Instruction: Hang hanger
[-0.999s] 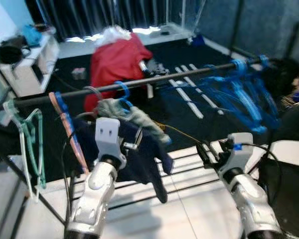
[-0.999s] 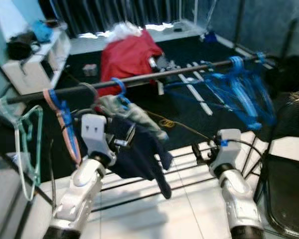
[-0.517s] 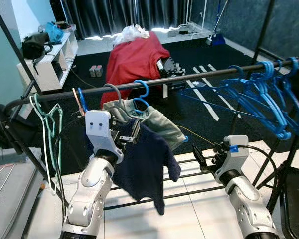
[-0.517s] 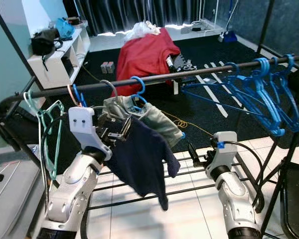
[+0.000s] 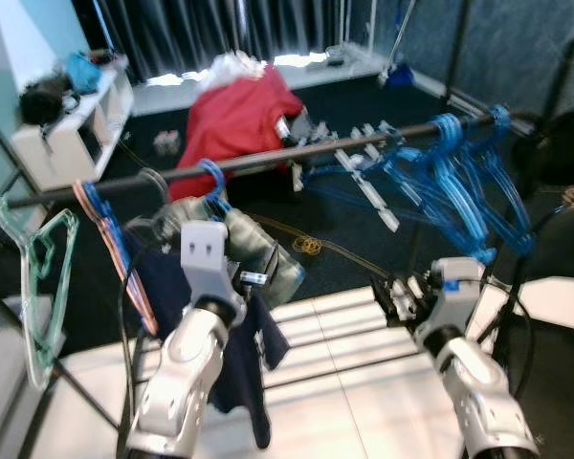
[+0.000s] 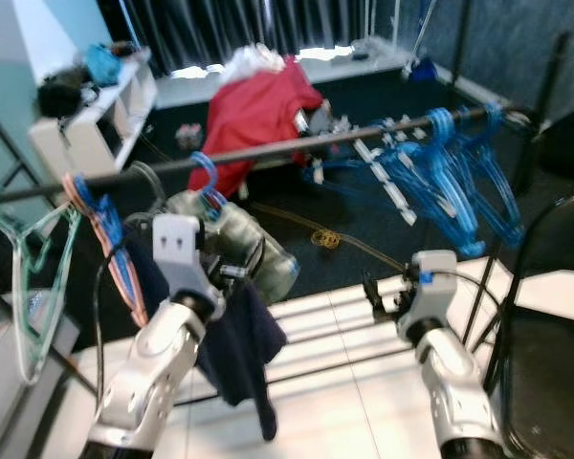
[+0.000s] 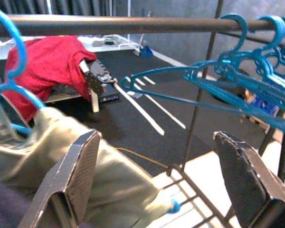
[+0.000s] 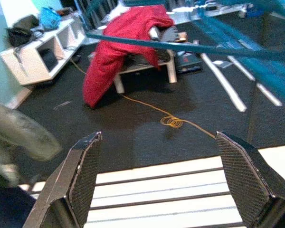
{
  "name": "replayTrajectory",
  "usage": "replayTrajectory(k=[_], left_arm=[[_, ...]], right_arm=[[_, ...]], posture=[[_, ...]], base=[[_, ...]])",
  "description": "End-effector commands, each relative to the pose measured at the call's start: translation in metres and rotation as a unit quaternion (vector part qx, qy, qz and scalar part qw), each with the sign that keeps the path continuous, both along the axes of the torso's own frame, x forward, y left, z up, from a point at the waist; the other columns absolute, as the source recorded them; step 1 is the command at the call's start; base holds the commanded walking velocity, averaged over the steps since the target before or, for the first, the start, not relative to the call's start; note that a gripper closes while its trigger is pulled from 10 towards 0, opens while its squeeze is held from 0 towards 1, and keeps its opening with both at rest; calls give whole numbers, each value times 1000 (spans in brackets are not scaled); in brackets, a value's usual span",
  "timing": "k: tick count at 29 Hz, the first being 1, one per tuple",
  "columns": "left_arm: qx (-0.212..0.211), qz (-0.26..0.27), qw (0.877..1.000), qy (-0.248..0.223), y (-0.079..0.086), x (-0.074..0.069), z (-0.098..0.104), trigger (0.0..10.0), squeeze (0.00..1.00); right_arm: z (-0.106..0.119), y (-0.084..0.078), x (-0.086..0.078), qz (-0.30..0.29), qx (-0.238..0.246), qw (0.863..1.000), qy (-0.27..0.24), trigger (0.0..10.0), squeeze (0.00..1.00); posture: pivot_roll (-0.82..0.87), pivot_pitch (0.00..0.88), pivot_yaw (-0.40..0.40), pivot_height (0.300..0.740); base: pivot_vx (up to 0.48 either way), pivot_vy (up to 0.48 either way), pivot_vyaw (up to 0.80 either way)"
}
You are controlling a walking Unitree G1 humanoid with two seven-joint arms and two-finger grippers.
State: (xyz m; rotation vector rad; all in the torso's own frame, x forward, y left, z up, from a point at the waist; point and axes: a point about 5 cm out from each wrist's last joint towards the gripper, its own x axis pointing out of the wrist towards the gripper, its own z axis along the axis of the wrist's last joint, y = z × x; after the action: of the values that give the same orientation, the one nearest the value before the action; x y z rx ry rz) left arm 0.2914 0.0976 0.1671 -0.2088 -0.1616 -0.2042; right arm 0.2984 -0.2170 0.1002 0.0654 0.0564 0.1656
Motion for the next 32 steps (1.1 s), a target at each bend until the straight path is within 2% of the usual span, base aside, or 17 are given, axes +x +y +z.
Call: replayTrajectory(k=[1,2,3,5,6,7,8,13,17,19,20,22,25,27,32], left_arm=[[-36,42,998,44,0,1,-13,10000,0],[-36,42,998,44,0,1,-13,10000,0],[-34,67,996,45,7,3,-12,10000,0],[-34,67,996,45,7,3,-12,10000,0],[-26,99,993,51,15,7,-12,10000,0],[-26,99,993,51,15,7,-12,10000,0],[-16,133,989,57,25,10,-12,10000,0],[-4,174,983,58,35,16,-9,10000,0],[4,187,981,58,36,19,-7,10000,0],[16,208,976,66,37,24,-8,10000,0],[35,233,969,76,37,29,-9,10000,0],[35,233,969,76,37,29,-9,10000,0],[65,269,956,99,31,38,-16,10000,0],[65,269,956,99,31,38,-16,10000,0],[90,282,945,139,20,42,-28,10000,0]], right_arm=[[-4,6,0,10,1,1000,11,10000,0],[-4,6,0,10,1,1000,11,10000,0],[-4,6,0,10,1,1000,11,10000,0],[-4,6,0,10,1,1000,11,10000,0],[-4,6,0,11,1,1000,11,10000,0],[-4,6,0,11,1,1000,11,10000,0],[-4,6,0,11,1,1000,11,10000,0],[-5,7,1,12,1,1000,12,10000,0],[-5,8,1,12,2,1000,12,10000,0],[-5,8,1,12,3,1000,12,10000,0],[-5,9,1,12,3,1000,11,10000,0],[-5,9,1,12,3,1000,11,10000,0],[-6,10,1,12,4,1000,11,10000,0],[-6,10,1,12,4,1000,11,10000,0],[-6,10,-1,12,4,1000,11,10000,0]], posture=[[-137,0,69,740],[-137,0,69,740],[-138,0,68,740],[-138,0,68,740],[-136,0,67,740],[-136,0,67,740],[-136,0,67,740],[-136,0,67,740],[-137,0,68,740],[-143,0,73,740],[-145,0,76,740],[-145,0,76,740],[-157,0,85,740],[-157,0,85,740],[-165,0,88,740]], base=[[0,0,0],[0,0,0],[0,0,0],[0,0,0],[0,0,0],[0,0,0],[0,0,0],[0,0,0],[0,0,0],[0,0,0],[0,0,0],[0,0,0],[0,0,0],[0,0,0],[0,0,0]])
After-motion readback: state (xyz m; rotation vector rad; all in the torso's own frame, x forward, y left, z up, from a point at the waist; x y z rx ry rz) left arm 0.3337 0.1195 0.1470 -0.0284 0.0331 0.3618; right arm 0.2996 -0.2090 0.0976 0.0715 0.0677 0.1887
